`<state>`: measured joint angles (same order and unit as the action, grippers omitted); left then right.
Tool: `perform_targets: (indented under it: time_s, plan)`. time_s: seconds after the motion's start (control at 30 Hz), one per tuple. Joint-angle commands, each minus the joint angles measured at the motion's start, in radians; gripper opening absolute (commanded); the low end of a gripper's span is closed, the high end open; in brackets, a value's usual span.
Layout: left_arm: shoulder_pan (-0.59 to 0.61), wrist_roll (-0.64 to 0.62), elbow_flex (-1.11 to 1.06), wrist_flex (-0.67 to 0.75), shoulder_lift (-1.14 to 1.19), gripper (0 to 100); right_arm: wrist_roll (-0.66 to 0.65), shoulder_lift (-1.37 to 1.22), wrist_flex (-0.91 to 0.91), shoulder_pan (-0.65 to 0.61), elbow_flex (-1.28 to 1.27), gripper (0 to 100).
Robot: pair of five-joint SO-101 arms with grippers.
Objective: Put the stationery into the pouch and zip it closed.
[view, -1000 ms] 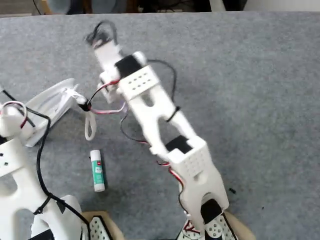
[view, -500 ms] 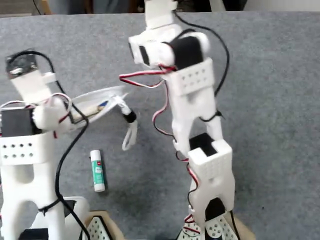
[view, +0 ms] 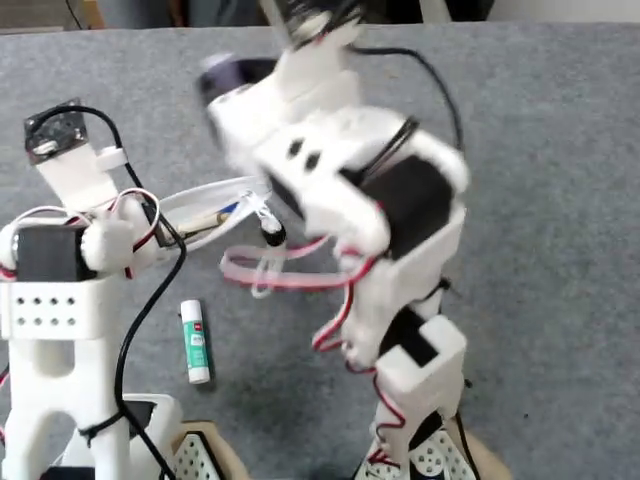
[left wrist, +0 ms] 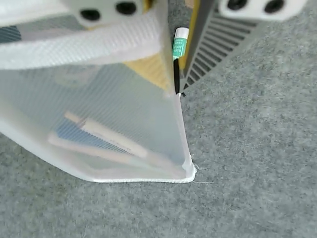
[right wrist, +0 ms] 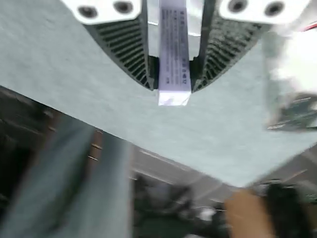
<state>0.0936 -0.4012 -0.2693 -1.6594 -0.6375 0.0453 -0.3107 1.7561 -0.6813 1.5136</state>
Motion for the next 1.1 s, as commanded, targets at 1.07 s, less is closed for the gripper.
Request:
perform_targets:
  time_s: [1.07]
  plan:
    - [0.268, -0.011, -0.042, 0.18, 0.198, 3, 0.015, -0.265, 0.011, -0.063, 0.127, 1.2]
